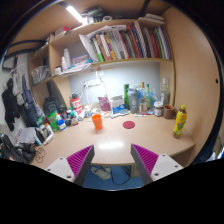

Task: Pour water

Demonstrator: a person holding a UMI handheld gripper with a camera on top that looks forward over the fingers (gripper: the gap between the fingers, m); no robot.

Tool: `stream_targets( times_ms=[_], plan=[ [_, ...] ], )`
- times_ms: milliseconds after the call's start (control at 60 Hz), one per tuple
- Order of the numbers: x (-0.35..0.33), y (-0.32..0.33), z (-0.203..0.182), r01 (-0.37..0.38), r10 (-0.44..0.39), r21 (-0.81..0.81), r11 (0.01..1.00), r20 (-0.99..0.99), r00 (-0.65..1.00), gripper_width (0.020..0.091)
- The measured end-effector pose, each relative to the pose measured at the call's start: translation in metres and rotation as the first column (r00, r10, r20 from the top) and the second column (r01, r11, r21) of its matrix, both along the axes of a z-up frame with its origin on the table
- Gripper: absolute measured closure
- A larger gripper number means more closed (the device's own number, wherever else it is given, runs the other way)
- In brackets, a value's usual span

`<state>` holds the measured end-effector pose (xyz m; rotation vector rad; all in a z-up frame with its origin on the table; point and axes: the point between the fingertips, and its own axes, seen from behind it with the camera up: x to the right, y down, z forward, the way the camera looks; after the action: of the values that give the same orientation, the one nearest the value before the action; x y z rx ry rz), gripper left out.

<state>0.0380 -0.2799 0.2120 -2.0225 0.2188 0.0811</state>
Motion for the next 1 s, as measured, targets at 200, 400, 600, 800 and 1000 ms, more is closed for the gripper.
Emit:
stream_targets(
  times_ms=[200, 400, 600, 800, 1000],
  plan=[
    [-0.015, 0.005, -0.003, 0.026, -0.026, -0.003, 1.0, 0.022, 0.999, 0.0282],
    [0.019, 0.017, -0.004, 0.071, -0.071, 0.026, 0.997, 0.01, 0.997, 0.0282],
    [0.136, 0.026, -0.032, 0.174, -0.18, 0.068, 0.982, 0.099, 0.979, 0.0283],
    [0.285, 0.051, -0.07, 0.277, -0.295, 0.125, 0.953, 0.157, 0.943, 0.0282],
    [0.373, 0.103, -0.121, 0.27, -0.29, 0.125, 0.955, 0.182, 0.94, 0.0285]
  ],
)
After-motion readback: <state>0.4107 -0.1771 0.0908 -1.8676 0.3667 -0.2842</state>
